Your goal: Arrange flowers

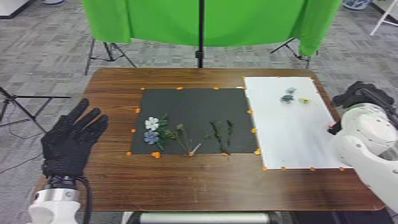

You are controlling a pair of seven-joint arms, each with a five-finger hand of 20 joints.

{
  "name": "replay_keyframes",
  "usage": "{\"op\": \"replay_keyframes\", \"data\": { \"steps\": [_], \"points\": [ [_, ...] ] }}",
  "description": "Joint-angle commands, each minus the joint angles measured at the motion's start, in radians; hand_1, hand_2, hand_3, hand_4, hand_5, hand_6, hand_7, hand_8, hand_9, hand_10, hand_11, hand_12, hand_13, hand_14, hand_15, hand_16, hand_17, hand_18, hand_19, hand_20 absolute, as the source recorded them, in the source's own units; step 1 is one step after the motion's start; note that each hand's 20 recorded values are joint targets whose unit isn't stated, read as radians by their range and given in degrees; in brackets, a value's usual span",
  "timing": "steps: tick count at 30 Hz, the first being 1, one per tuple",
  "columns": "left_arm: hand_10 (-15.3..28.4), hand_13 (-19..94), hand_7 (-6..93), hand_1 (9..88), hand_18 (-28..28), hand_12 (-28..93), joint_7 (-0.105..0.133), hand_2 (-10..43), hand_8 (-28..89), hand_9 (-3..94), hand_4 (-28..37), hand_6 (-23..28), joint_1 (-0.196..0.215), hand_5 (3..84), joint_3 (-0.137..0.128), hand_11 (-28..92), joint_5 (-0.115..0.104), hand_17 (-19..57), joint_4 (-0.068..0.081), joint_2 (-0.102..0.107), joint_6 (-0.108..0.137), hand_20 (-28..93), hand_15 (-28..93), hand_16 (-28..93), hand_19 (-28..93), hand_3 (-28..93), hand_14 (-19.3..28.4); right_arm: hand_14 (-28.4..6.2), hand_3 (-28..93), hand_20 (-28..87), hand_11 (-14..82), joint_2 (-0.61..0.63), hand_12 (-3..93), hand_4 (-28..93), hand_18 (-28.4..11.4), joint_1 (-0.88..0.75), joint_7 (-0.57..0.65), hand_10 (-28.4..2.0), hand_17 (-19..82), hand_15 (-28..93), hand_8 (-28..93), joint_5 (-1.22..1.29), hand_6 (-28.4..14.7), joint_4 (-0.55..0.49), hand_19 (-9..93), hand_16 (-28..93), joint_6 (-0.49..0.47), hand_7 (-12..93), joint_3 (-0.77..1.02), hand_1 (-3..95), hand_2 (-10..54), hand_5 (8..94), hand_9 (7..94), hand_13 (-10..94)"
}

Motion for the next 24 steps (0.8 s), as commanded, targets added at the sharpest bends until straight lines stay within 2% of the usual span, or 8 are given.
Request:
{"op": "replay_keyframes", "data": {
  "steps": [1, 6, 10, 11, 13, 17, 22, 24],
  "points": [
    [18.8, 23, 10.0, 21.9, 24.5, 10, -0.005, 6.4, -9, 32.6, -27.5, 9.0, 0.007, 38.1, 0.007, 23, 0.003, -10.8, 0.002, -0.005, -0.002, 14, 45, -8, 51, 81, 25.9, -19.2, 76, 53, 21.5, -0.031, 13.1, -28, -26.7, -0.098, -0.039, -23.2, 18, 75, -12, 0.109, -0.7, 0.052, 89, 6, -0.08, 14, 0.052, 34.0, -9.5, 48.2, 57.7, 49],
    [18.8, 23, 10.0, 22.1, 24.4, 10, 0.018, 6.3, -9, 32.8, -27.5, 9.0, 0.01, 38.1, 0.017, 23, -0.011, -10.7, 0.002, 0.01, 0.006, 14, 45, -8, 51, 81, 25.9, -16.9, 75, 55, 22.4, -0.037, 12.9, -28, -26.3, -0.046, -0.022, -20.9, 20, 75, -13, 0.07, 1.6, 0.095, 88, 6, -0.039, 16, -0.045, 37.2, -9.5, 54.7, 62.1, 52],
    [18.8, 23, 9.9, 22.1, 24.4, 10, 0.02, 6.3, -9, 32.8, -27.3, 9.0, 0.01, 38.1, 0.02, 23, -0.012, -10.7, 0.003, 0.009, 0.007, 14, 45, -8, 51, 81, 25.9, -12.5, 75, 54, 23.8, -0.002, 13.4, -28, -25.5, 0.02, -0.035, -16.5, 23, 73, -13, -0.051, 3.8, 0.14, 89, 8, 0.114, 16, -0.208, 42.4, -9.5, 65.4, 69.3, 59],
    [18.8, 23, 9.9, 22.1, 24.4, 10, 0.014, 6.3, -9, 32.8, -27.4, 9.0, 0.006, 38.2, 0.021, 23, -0.01, -10.7, 0.004, 0.006, 0.004, 14, 45, -8, 51, 81, 25.9, -11.1, 71, 53, 24.3, -0.001, 13.8, -28, -25.0, 0.014, -0.032, -14.7, 25, 73, -9, -0.074, 4.0, 0.139, 90, 9, 0.134, 16, -0.214, 45.7, -9.5, 70.2, 72.0, 62],
    [18.9, 23, 9.9, 22.1, 24.4, 10, 0.021, 6.3, -9, 32.8, -27.4, 9.1, 0.004, 38.2, 0.025, 23, -0.011, -10.7, 0.005, 0.009, 0.003, 14, 45, -8, 51, 81, 26.0, -8.9, 60, 51, 23.2, 0.009, 16.9, -28, -23.9, 0.036, -0.026, -11.6, 27, 72, -2, -0.114, 4.6, 0.149, 92, 12, 0.185, 14, -0.264, 53.2, -9.5, 79.3, 77.9, 66],
    [18.9, 23, 9.9, 22.1, 24.3, 10, 0.036, 6.4, -9, 32.9, -27.4, 9.1, 0.011, 38.2, 0.027, 23, -0.018, -10.7, 0.004, 0.015, 0.01, 14, 45, -8, 51, 80, 25.9, -7.0, 58, 51, 16.0, 0.019, 27.2, -28, -22.7, 0.062, -0.04, -8.5, 29, 73, 0, -0.177, 5.1, 0.161, 93, 15, 0.243, 14, -0.318, 57.5, -9.5, 88.0, 88.2, 71],
    [18.9, 23, 9.9, 22.1, 24.3, 10, 0.039, 6.4, -9, 32.9, -27.3, 9.1, 0.013, 38.3, 0.027, 23, -0.017, -10.7, 0.006, 0.017, 0.008, 14, 45, -8, 51, 80, 25.9, -6.4, 60, 53, 15.0, 0.031, 30.9, -28, -22.3, 0.058, -0.008, -7.1, 30, 74, 1, -0.204, 5.1, 0.131, 93, 16, 0.243, 14, -0.31, 57.3, -9.5, 89.9, 91.8, 73],
    [18.9, 23, 9.9, 22.1, 24.3, 10, 0.033, 6.4, -9, 32.9, -27.2, 9.1, 0.006, 38.3, 0.027, 23, -0.016, -10.8, 0.008, 0.013, 0.005, 14, 45, -8, 51, 80, 25.9, -7.2, 65, 53, 15.9, 0.037, 30.6, -28, -22.5, 0.033, -0.012, -7.6, 29, 75, 1, -0.179, 3.8, 0.1, 93, 16, 0.225, 15, -0.269, 53.4, -9.5, 85.5, 88.9, 70]
  ]
}}
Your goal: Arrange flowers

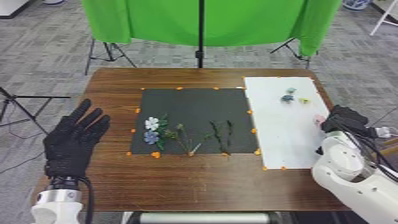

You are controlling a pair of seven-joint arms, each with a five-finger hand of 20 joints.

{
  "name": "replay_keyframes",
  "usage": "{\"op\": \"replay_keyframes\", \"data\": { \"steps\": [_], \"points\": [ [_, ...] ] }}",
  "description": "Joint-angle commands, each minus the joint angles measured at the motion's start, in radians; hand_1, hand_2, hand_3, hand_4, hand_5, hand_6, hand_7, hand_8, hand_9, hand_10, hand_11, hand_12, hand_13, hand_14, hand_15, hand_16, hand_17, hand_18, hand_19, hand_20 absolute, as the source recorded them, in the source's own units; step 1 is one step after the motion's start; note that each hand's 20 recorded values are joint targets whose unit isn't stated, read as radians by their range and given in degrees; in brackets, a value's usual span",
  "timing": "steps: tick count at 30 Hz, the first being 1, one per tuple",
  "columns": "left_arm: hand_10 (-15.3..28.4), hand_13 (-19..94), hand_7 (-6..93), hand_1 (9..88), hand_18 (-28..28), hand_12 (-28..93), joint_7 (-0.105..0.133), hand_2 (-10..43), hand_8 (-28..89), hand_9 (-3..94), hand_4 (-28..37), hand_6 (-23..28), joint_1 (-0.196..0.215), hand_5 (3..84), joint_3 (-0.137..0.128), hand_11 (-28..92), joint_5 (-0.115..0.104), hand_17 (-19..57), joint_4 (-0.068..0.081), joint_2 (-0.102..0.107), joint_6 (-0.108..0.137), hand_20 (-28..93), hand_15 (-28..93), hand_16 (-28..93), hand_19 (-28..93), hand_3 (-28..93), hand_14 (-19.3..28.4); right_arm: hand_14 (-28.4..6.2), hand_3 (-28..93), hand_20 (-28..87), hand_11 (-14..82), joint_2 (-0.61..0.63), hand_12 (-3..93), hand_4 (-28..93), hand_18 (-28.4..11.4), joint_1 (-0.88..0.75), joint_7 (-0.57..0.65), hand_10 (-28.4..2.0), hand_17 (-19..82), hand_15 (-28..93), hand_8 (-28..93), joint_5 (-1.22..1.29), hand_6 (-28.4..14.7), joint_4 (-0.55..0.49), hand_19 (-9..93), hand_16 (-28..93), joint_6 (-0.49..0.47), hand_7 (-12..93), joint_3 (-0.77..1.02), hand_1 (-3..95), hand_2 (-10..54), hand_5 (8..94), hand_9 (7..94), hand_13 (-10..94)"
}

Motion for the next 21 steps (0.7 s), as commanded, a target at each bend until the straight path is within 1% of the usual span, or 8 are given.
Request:
{"op": "replay_keyframes", "data": {
  "steps": [1, 4, 5, 6, 9, 15, 18, 21],
  "points": [
    [19.0, 23, 9.8, 22.1, 24.3, 10, 0.002, 6.4, -9, 32.9, -27.1, 9.2, 0.007, 38.2, 0.003, 23, -0.006, -10.7, 0.007, -0.001, 0.001, 14, 45, -8, 51, 81, 25.9, -8.1, 71, 53, 21.8, 0.026, 26.2, -28, -22.9, -0.034, 0.012, -8.7, 27, 76, -7, -0.014, 2.1, -0.07, 93, 15, -0.02, 17, 0.066, 47.7, -9.5, 75.2, 82.5, 67],
    [18.9, 23, 9.8, 22.2, 24.3, 10, -0.005, 6.4, -9, 32.9, -27.0, 9.2, 0.009, 38.2, 0.0, 23, -0.002, -10.7, 0.007, -0.004, 0.0, 14, 45, -8, 51, 80, 25.9, -10.6, 81, 53, 32.0, 0.024, 16.0, -28, -23.8, -0.025, -0.002, -13.4, 23, 77, -13, -0.023, -1.6, -0.083, 92, 12, -0.046, 16, 0.066, 39.5, -9.5, 58.3, 70.1, 60],
    [18.9, 23, 9.8, 22.2, 24.3, 10, -0.014, 6.3, -9, 32.9, -27.0, 9.2, 0.007, 38.2, -0.002, 23, 0.001, -10.7, 0.006, -0.008, -0.002, 14, 45, -8, 51, 81, 25.9, -11.1, 82, 53, 32.3, 0.017, 15.5, -28, -23.9, -0.028, -0.009, -14.1, 23, 77, -13, -0.021, -2.8, -0.085, 92, 12, -0.052, 15, 0.074, 38.7, -9.5, 56.1, 68.1, 59],
    [18.9, 23, 9.8, 22.2, 24.2, 10, -0.012, 6.2, -9, 32.9, -26.9, 9.2, 0.006, 38.2, 0.0, 23, 0.001, -10.7, 0.007, -0.006, -0.001, 14, 45, -8, 51, 81, 25.9, -11.6, 81, 53, 32.2, 0.016, 15.3, -28, -24.0, -0.015, -0.015, -14.6, 22, 78, -13, -0.01, -3.5, -0.085, 92, 11, -0.055, 15, 0.063, 38.4, -9.5, 54.4, 66.5, 58],
    [18.9, 23, 9.8, 22.1, 24.2, 10, -0.024, 6.0, -9, 32.9, -26.8, 9.2, 0.001, 38.2, -0.001, 23, 0.006, -10.7, 0.007, -0.013, -0.005, 14, 45, -8, 51, 81, 25.9, -11.8, 81, 54, 32.3, -0.003, 14.9, -28, -24.2, 0.028, -0.029, -15.2, 21, 78, -12, -0.008, -3.9, -0.068, 91, 11, -0.07, 15, 0.022, 37.8, -9.5, 52.1, 64.5, 57],
    [18.9, 23, 9.9, 22.3, 24.2, 10, -0.031, 5.9, -9, 32.9, -26.7, 9.2, -0.01, 38.1, 0.001, 23, 0.008, -10.8, 0.01, -0.015, -0.007, 14, 45, -8, 51, 81, 25.9, -12.5, 80, 55, 32.4, -0.036, 14.5, -28, -24.5, 0.093, -0.059, -15.7, 20, 78, -13, 0.031, -1.5, -0.028, 90, 10, -0.139, 15, -0.038, 37.5, -9.5, 47.5, 61.9, 56],
    [18.9, 23, 10.0, 22.4, 24.2, 10, -0.028, 5.8, -9, 33.0, -26.5, 9.3, -0.007, 38.1, -0.002, 23, 0.01, -10.8, 0.009, -0.016, -0.007, 14, 45, -8, 51, 81, 25.9, -12.6, 80, 55, 32.0, -0.044, 14.3, -28, -24.6, 0.085, -0.074, -16.0, 20, 78, -13, 0.046, -0.6, -0.029, 90, 10, -0.15, 15, -0.034, 37.2, -9.5, 46.1, 60.7, 55],
    [19.0, 23, 10.1, 22.5, 24.2, 10, -0.014, 5.8, -9, 33.0, -26.4, 9.3, 0.004, 38.1, -0.001, 23, -0.002, -10.8, 0.006, -0.007, 0.005, 14, 45, -8, 51, 81, 25.9, -12.7, 80, 56, 31.8, -0.049, 14.2, -28, -24.8, 0.081, -0.087, -16.1, 19, 78, -13, 0.052, 0.7, -0.036, 90, 10, -0.171, 15, -0.039, 37.4, -9.5, 46.0, 60.6, 54]
  ]
}}
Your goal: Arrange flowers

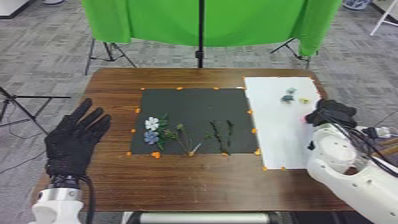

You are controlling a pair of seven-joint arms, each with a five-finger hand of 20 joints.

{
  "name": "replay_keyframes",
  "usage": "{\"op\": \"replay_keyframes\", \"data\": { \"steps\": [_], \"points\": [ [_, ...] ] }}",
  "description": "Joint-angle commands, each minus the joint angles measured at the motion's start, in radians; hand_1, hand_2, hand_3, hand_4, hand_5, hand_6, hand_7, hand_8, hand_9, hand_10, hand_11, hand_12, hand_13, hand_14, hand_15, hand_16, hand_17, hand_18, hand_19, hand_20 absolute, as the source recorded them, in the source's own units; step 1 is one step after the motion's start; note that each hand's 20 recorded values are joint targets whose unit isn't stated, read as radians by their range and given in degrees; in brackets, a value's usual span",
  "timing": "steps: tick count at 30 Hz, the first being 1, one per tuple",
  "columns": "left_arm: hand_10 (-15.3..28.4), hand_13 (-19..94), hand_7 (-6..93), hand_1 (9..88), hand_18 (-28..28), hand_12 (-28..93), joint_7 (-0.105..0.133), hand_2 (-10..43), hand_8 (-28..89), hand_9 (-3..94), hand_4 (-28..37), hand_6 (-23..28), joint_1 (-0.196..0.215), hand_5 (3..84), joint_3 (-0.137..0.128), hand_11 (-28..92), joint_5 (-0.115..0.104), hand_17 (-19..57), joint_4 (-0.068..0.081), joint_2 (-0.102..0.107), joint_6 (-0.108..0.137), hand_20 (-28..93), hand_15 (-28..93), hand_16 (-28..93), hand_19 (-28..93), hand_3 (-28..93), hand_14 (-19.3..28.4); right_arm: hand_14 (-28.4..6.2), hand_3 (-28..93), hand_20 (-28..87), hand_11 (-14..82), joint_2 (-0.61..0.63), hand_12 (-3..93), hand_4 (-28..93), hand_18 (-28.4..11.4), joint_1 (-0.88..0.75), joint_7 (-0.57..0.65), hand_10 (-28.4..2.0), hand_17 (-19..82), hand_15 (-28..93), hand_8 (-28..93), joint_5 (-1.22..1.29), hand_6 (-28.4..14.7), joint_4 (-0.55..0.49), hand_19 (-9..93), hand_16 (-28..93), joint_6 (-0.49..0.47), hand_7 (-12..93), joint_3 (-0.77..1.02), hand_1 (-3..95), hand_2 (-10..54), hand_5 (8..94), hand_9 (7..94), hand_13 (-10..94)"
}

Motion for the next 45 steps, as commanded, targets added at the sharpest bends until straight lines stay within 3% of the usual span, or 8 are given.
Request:
{"op": "replay_keyframes", "data": {
  "steps": [1, 9, 13, 21, 27, 33, 39, 45],
  "points": [
    [19.1, 23, 10.1, 22.5, 24.2, 10, 0.002, 5.7, -9, 33.1, -26.5, 9.3, 0.017, 38.2, -0.003, 23, -0.002, -10.8, 0.003, -0.004, 0.006, 14, 45, -8, 51, 81, 25.9, -12.8, 80, 56, 31.7, -0.023, 14.2, -28, -24.9, -0.017, -0.044, -16.1, 19, 78, -13, 0.012, 0.9, -0.016, 89, 10, -0.035, 16, 0.011, 37.4, -9.5, 46.1, 60.5, 54],
    [19.2, 23, 10.3, 22.6, 24.2, 10, -0.012, 5.7, -9, 33.2, -26.4, 9.5, 0.014, 38.3, -0.009, 23, 0.001, -10.7, 0.001, -0.015, 0.004, 14, 45, -8, 51, 81, 26.0, -9.6, 77, 56, 27.4, -0.039, 14.6, -28, -26.3, 0.004, -0.008, -12.7, 24, 73, -14, 0.005, 5.6, 0.017, 88, 12, -0.006, 17, -0.052, 43.7, -9.5, 63.8, 72.8, 63],
    [19.1, 23, 10.3, 22.6, 24.2, 10, 0.017, 5.7, -9, 33.1, -26.4, 9.5, 0.018, 38.3, 0.0, 23, -0.008, -10.8, 0.003, -0.005, 0.008, 14, 45, -8, 51, 81, 25.9, -4.5, 64, 53, 11.3, -0.023, 28.7, -28, -25.0, 0.038, -0.001, -7.4, 30, 63, 0, -0.042, 4.5, 0.034, 92, 23, 0.149, 16, -0.116, 57.1, -9.5, 83.5, 89.4, 75],
    [19.2, 23, 10.3, 22.4, 24.2, 10, 0.02, 5.8, -9, 33.2, -26.2, 9.6, 0.022, 38.4, -0.023, 23, -0.008, -10.8, 0.014, -0.004, -0.004, 14, 45, -8, 51, 81, 25.9, -2.0, 65, 54, 19.5, -0.021, 27.4, -28, -23.1, 0.123, -0.062, -5.6, 37, 60, 3, -0.103, 2.3, -0.105, 93, 24, 0.303, 17, -0.173, 61.7, -9.5, 91.5, 93.7, 85],
    [19.1, 23, 10.3, 22.4, 24.2, 10, -0.001, 5.8, -9, 33.1, -26.4, 9.6, 0.04, 38.4, -0.046, 23, -0.007, -10.8, 0.007, -0.024, 0.006, 14, 45, -8, 51, 81, 25.9, -2.0, 67, 54, 20.0, -0.214, 27.4, -28, -23.1, 0.165, -0.233, -5.7, 37, 59, 4, -0.058, 2.0, -0.179, 93, 26, 0.238, 16, -0.187, 60.9, -9.5, 91.7, 93.7, 85],
    [19.1, 23, 10.3, 22.3, 24.2, 10, -0.024, 5.9, -9, 33.1, -26.6, 9.5, 0.037, 38.4, -0.05, 23, 0.001, -10.8, 0.0, -0.042, 0.006, 14, 45, -8, 51, 81, 25.9, -2.4, 68, 54, 19.6, -0.403, 27.7, -28, -22.8, 0.255, -0.358, -5.8, 37, 59, 4, -0.018, 2.1, -0.114, 93, 26, 0.177, 16, -0.311, 59.7, -9.5, 91.3, 93.7, 85],
    [19.2, 23, 10.3, 22.3, 24.2, 10, -0.017, 6.0, -9, 33.2, -26.7, 9.5, 0.038, 38.4, -0.048, 23, -0.005, -10.8, -0.008, -0.03, 0.022, 14, 45, -8, 51, 81, 25.9, -3.2, 69, 53, 18.8, -0.598, 29.0, -28, -21.9, 0.204, -0.479, -6.3, 35, 62, 5, -0.077, 2.5, 0.002, 93, 25, -0.006, 17, -0.246, 58.5, -9.5, 90.2, 93.7, 82],
    [19.2, 23, 10.3, 22.1, 24.2, 10, -0.036, 6.0, -9, 33.3, -26.6, 9.5, 0.005, 38.4, -0.045, 23, 0.003, -10.7, 0.005, -0.019, 0.011, 14, 45, -8, 51, 81, 26.0, -4.5, 70, 54, 17.4, -0.65, 32.2, -28, -21.5, 0.233, -0.476, -6.5, 32, 67, 4, -0.103, 2.6, 0.044, 93, 23, -0.037, 17, -0.29, 57.5, -9.5, 88.7, 93.7, 78]
  ]
}}
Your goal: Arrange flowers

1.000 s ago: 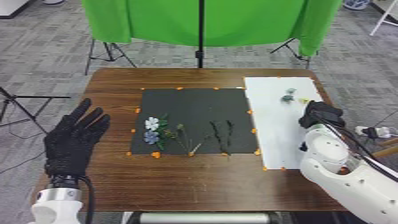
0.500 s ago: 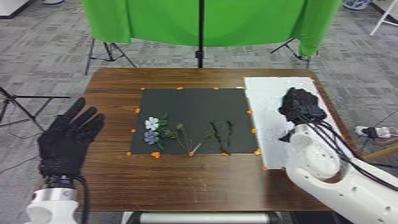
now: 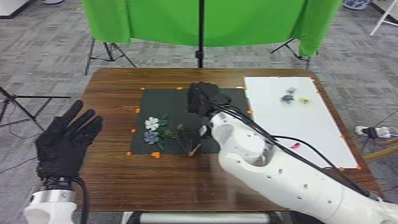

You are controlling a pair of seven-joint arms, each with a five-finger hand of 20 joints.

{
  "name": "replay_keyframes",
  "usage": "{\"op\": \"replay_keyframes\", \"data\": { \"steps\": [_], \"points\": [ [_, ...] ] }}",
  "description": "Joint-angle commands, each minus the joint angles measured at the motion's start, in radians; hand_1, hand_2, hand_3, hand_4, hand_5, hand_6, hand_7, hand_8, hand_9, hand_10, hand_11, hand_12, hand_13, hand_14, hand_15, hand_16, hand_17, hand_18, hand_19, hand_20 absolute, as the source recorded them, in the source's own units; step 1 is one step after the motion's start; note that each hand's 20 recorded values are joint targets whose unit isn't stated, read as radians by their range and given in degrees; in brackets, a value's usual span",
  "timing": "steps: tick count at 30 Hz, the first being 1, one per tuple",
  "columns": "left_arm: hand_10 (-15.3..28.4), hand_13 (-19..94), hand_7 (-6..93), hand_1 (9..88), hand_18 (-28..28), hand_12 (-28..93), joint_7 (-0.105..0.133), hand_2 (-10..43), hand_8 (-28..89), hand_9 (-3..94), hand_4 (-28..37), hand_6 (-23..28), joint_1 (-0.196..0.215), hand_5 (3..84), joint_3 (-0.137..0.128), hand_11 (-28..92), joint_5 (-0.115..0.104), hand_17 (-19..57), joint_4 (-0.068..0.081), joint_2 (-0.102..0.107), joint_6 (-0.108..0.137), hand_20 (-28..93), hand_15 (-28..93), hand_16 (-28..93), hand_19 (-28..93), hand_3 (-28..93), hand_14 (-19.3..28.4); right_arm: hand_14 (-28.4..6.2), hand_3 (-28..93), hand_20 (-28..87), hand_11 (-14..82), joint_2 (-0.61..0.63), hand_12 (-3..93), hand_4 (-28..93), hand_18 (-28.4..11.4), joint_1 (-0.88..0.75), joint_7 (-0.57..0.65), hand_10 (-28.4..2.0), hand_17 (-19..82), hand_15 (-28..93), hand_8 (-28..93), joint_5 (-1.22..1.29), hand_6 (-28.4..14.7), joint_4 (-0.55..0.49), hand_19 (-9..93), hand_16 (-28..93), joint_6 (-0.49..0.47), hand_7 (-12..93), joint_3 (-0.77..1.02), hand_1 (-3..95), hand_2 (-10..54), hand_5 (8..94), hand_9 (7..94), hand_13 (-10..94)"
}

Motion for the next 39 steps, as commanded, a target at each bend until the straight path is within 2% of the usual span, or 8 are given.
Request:
{"op": "replay_keyframes", "data": {
  "steps": [1, 2, 5, 11, 22, 26, 35, 39],
  "points": [
    [19.2, 23, 10.3, 22.2, 24.2, 10, -0.027, 6.0, -9, 33.3, -26.6, 9.5, -0.028, 38.4, 0.005, 23, 0.005, -10.7, 0.01, 0.012, 0.0, 14, 45, -8, 51, 81, 26.0, -4.6, 70, 53, 17.3, -0.134, 32.4, -28, -21.4, -0.004, 0.01, -6.5, 32, 67, 4, -0.062, 2.7, 0.034, 93, 23, -0.046, 17, -0.046, 57.4, -9.5, 88.6, 93.7, 78],
    [19.2, 23, 10.3, 22.2, 24.2, 10, -0.038, 6.0, -9, 33.3, -26.7, 9.5, -0.035, 38.4, 0.004, 23, 0.008, -10.7, 0.012, 0.009, -0.003, 14, 45, -8, 51, 81, 26.0, -4.8, 70, 53, 17.0, -0.143, 33.1, -28, -21.3, -0.019, 0.009, -6.5, 31, 68, 4, -0.069, 2.9, 0.029, 93, 23, -0.093, 17, -0.027, 57.3, -9.5, 88.4, 93.7, 77],
    [19.2, 23, 10.3, 22.3, 24.2, 10, -0.059, 6.0, -9, 33.3, -26.6, 9.6, -0.049, 38.5, 0.004, 23, 0.015, -10.7, 0.016, 0.005, -0.012, 14, 45, -8, 51, 81, 26.0, -5.7, 70, 53, 16.0, -0.134, 34.5, -28, -21.4, -0.017, 0.022, -6.3, 29, 70, 3, -0.07, 3.5, 0.027, 93, 23, -0.1, 18, -0.05, 56.4, -9.5, 87.5, 93.7, 75],
    [19.2, 24, 10.4, 22.4, 24.2, 10, -0.083, 5.9, -9, 33.3, -26.6, 9.7, -0.058, 38.6, -0.003, 23, 0.026, -10.7, 0.019, -0.002, -0.019, 14, 45, -8, 51, 81, 26.0, -6.5, 70, 54, 15.2, -0.139, 36.5, -28, -21.7, -0.021, 0.052, -6.4, 28, 72, 2, -0.111, 3.8, 0.046, 93, 20, -0.137, 17, -0.061, 55.0, -9.5, 85.1, 93.6, 73],
    [19.2, 24, 10.5, 22.6, 24.1, 10, -0.095, 6.0, -9, 33.3, -26.4, 9.7, -0.066, 38.6, 0.0, 23, 0.029, -10.7, 0.021, -0.004, -0.024, 14, 45, -8, 51, 81, 26.0, -8.5, 73, 55, 29.8, -0.147, 29.9, -28, -22.3, -0.033, 0.054, -8.6, 27, 79, -3, -0.166, 3.9, 0.034, 93, 19, -0.222, 15, -0.052, 45.6, -9.5, 75.3, 83.6, 67],
    [19.2, 24, 10.4, 22.9, 24.1, 10, -0.092, 6.0, -9, 33.4, -25.7, 9.8, -0.066, 38.7, 0.003, 23, 0.029, -10.8, 0.022, -0.003, -0.025, 14, 45, -8, 51, 81, 26.0, -9.8, 76, 56, 37.3, -0.137, 24.7, -28, -22.3, -0.015, 0.072, -10.3, 26, 81, -12, -0.172, 4.1, 0.036, 93, 18, -0.213, 15, -0.076, 41.5, -9.5, 71.1, 78.6, 64],
    [19.1, 24, 10.5, 23.2, 24.1, 10, -0.097, 6.0, -9, 33.3, -24.9, 9.8, -0.055, 38.7, -0.001, 23, 0.032, -10.7, 0.016, -0.009, -0.023, 14, 45, -8, 51, 81, 26.0, -10.3, 78, 57, 41.6, -0.136, 21.2, -28, -22.6, -0.012, 0.096, -11.6, 26, 83, -13, -0.18, 3.9, 0.032, 93, 18, -0.205, 15, -0.07, 39.4, -9.5, 69.8, 77.1, 64],
    [19.2, 24, 10.4, 23.2, 24.1, 10, -0.091, 5.9, -9, 33.3, -24.9, 9.8, -0.042, 38.7, -0.005, 23, 0.031, -10.7, 0.012, -0.017, -0.019, 14, 45, -8, 51, 81, 26.0, -10.4, 78, 57, 42.8, -0.098, 20.2, -28, -22.7, 0.008, 0.117, -11.9, 26, 83, -13, -0.155, 3.8, -0.004, 93, 18, -0.132, 15, -0.06, 38.8, -9.5, 69.3, 77.0, 64]
  ]
}}
